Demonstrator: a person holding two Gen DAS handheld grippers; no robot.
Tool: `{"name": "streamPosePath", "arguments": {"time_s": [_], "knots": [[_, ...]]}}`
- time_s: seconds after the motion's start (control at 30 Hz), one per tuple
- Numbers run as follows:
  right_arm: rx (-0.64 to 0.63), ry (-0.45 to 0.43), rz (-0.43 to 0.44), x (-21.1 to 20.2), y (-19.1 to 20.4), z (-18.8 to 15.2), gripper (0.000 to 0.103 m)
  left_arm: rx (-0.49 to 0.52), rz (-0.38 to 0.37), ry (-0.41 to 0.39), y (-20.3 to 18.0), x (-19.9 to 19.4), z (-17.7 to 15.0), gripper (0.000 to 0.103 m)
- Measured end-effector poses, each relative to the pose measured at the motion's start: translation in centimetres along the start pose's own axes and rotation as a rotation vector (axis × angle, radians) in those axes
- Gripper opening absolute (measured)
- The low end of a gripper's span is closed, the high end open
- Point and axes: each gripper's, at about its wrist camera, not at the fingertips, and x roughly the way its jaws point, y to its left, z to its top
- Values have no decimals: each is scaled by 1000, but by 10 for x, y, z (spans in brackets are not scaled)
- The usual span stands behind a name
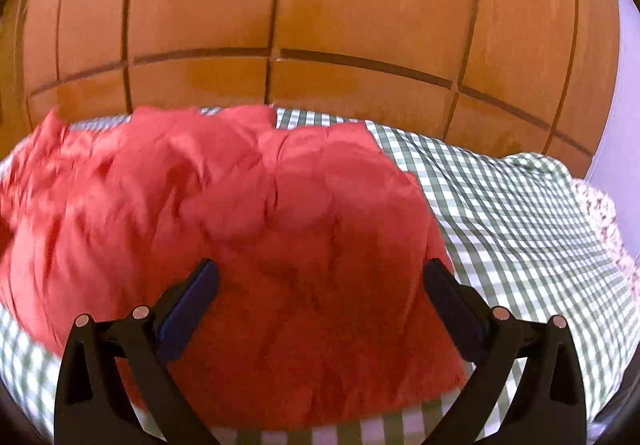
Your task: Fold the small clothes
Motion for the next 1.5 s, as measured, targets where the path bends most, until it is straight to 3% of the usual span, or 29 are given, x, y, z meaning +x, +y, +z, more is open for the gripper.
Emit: {"name": "streamPosePath", "arguments": {"time_s": [0.17,0.43,0.8,0.83,0.9,1.0,1.1,1.23,1.3,1.5], "knots": [[11,15,4,15,3,-26,101,14,-17,38,-2,9,-7,100],[11,21,5,14,3,-27,101,-16,-112,92,-1,25,6,100],[23,24,17,14,1,-29,101,-35,-171,128,1,52,28,99],[25,23,19,14,1,-29,101,-37,-182,132,1,52,29,98],[29,23,21,14,0,-29,101,-64,-238,157,4,56,32,82],[26,29,20,13,0,-27,101,-169,-308,166,15,61,37,69],[8,7,-28,1,1,-18,101,-201,-353,167,25,64,37,66],[-50,-130,-55,-23,11,8,101,-119,-333,126,18,63,31,67],[-88,-160,-48,-23,22,24,101,-77,-311,117,9,64,29,74],[-105,-87,-85,33,45,73,101,-38,-309,121,3,66,28,79]]}}
